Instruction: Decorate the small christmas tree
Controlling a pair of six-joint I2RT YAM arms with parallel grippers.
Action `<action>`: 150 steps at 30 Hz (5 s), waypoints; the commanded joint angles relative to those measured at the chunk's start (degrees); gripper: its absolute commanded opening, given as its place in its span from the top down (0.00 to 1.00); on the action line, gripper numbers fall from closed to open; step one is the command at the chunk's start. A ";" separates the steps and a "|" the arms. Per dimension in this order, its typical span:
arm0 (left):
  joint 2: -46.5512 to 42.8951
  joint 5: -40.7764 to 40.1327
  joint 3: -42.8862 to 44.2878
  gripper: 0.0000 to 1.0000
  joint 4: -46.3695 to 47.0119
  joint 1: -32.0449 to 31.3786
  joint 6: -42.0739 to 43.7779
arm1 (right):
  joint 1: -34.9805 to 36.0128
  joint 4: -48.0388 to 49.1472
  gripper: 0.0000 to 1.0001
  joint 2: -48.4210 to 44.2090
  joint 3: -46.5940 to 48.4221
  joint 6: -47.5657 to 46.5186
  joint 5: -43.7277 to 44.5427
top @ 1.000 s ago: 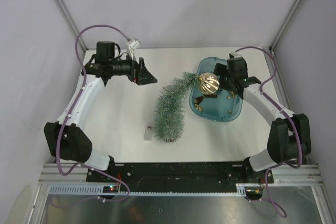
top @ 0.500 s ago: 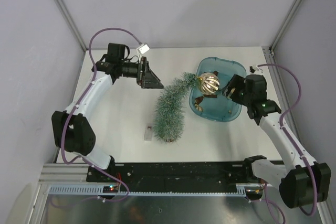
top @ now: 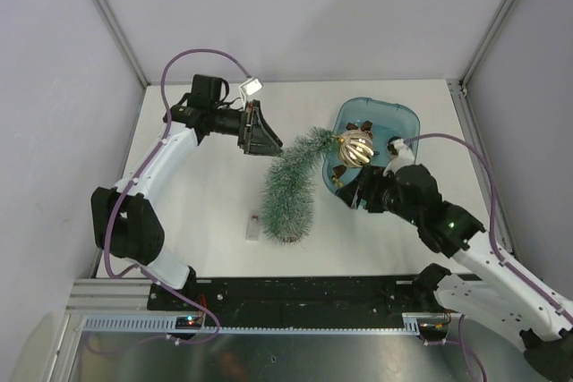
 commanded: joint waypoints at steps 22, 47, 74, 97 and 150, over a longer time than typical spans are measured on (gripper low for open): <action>-5.91 3.70 -4.61 0.68 1.08 0.05 0.51 | 15.69 18.72 0.25 -4.38 -18.96 12.92 -3.28; -10.36 3.65 -6.88 0.91 1.09 -0.25 -0.84 | 7.39 59.51 0.40 9.86 -29.13 27.16 -13.41; -14.48 3.46 -6.89 0.08 1.14 5.53 -1.12 | 5.39 66.20 0.74 20.97 -24.63 27.25 -17.51; 1.59 7.96 6.16 0.23 1.21 -0.05 -7.06 | 5.77 65.14 0.98 22.02 -23.47 26.38 -17.60; -15.52 0.68 -8.27 1.00 1.26 1.08 -4.30 | -4.58 65.25 0.80 37.12 -10.18 20.45 -32.20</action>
